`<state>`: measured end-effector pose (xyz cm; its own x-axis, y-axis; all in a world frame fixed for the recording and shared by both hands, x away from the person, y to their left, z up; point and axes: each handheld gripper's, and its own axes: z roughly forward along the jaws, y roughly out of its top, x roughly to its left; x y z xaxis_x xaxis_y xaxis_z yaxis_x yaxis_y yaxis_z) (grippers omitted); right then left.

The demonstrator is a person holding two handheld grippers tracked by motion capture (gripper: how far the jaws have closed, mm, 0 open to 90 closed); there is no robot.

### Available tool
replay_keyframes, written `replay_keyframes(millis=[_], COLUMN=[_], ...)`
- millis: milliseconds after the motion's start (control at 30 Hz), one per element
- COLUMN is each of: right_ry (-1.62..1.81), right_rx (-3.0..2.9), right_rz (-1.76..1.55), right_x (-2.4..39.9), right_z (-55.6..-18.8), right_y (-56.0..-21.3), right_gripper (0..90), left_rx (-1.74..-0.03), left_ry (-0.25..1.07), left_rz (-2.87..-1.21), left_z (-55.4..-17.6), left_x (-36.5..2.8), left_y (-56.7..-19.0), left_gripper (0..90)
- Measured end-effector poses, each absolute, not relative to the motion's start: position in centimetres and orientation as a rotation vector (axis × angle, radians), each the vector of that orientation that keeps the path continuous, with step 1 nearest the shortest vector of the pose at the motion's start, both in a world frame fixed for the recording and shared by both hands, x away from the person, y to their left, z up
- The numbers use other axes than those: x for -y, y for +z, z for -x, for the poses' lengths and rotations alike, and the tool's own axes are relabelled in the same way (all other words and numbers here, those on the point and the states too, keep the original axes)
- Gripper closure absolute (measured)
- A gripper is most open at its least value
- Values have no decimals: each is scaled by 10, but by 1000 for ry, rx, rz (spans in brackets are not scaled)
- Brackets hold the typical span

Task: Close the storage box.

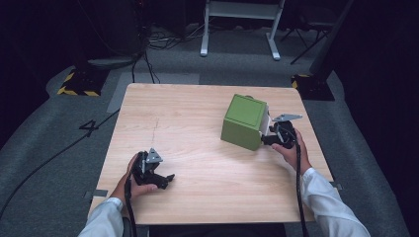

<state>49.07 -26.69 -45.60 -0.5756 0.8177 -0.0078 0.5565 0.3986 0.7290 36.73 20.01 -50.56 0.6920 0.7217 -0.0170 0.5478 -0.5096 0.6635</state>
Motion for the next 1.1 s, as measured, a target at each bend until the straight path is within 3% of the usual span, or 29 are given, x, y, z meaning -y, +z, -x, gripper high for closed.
replay_keyframes(millis=[1100], right_ry=[1020], right_rx=[-2288], right_rz=[-1087], right_x=[297], right_z=[-476], right_y=[-425], right_gripper=[269], left_rx=[-967], left_ry=[346], left_rz=[-2246], left_z=[-367], left_x=[-200], left_y=[-506], left_gripper=[5])
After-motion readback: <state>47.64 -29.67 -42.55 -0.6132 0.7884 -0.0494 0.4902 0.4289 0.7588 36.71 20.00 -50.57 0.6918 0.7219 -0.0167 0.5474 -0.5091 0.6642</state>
